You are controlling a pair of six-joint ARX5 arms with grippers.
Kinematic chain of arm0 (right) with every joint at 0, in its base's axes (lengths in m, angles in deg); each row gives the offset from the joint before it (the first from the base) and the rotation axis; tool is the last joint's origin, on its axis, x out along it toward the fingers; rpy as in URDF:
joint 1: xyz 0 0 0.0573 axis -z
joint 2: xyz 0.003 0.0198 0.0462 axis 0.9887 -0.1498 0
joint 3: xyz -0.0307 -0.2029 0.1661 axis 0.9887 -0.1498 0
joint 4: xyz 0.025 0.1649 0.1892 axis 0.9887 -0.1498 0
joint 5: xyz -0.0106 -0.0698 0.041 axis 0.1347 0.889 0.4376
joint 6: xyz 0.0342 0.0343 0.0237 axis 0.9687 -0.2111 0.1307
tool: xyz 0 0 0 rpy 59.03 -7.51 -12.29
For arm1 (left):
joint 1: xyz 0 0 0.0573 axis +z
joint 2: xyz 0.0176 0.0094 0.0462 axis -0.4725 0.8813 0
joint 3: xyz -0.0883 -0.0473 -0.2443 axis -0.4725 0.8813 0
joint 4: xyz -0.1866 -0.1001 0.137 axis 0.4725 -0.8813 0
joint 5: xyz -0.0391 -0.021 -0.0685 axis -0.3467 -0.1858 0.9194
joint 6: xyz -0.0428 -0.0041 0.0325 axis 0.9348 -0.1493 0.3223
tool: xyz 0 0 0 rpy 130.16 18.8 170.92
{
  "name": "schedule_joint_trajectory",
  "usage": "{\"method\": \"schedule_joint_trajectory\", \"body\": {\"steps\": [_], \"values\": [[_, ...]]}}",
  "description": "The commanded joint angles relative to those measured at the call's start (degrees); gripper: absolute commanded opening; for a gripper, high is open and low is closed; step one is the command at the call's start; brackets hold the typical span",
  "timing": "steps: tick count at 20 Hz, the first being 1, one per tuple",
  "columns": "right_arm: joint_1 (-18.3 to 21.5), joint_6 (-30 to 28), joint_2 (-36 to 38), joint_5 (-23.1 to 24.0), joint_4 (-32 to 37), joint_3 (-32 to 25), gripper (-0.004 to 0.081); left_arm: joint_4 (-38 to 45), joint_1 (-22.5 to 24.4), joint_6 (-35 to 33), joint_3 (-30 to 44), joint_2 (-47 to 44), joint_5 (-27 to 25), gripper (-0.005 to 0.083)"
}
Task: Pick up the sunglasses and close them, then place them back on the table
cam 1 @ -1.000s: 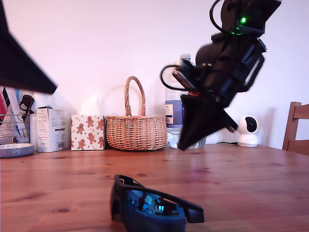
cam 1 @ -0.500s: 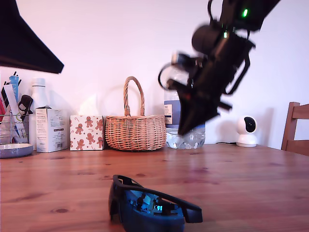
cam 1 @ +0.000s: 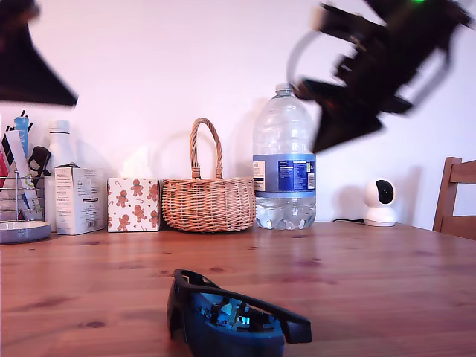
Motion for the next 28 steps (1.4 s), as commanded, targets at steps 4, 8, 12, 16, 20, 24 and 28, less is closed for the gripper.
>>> {"method": "schedule_joint_trajectory", "body": {"steps": [4,8,12,16,20,24,28], "values": [[8.17,2.25,8.39,3.04,11.78,-13.75,-0.0012,2.62,6.08,-0.48,1.86,3.58,1.38,-0.0021],[15.30,3.15,15.91,3.23,17.88,-23.30,-0.0012,7.39,8.90,-0.48,6.97,4.02,3.23,-0.0021],[18.40,4.81,26.27,3.58,23.67,-32.83,-0.0012,12.39,9.90,-0.42,12.24,3.52,3.52,-0.0021],[16.94,4.42,37.05,9.14,23.93,-38.77,-0.0012,13.77,9.90,-0.42,13.70,0.13,3.56,-0.0021],[13.90,4.33,47.54,10.73,20.24,-41.77,-0.0012,10.62,9.88,-0.42,13.88,-6.60,3.93,-0.0021],[10.23,2.91,55.25,13.88,15.65,-41.77,-0.0012,1.84,9.90,-0.42,13.90,-16.46,3.28,-0.0021],[6.16,3.13,60.72,19.78,11.34,-41.79,-0.0012,-6.49,9.88,0.17,13.90,-26.82,2.99,-0.0021]]}}
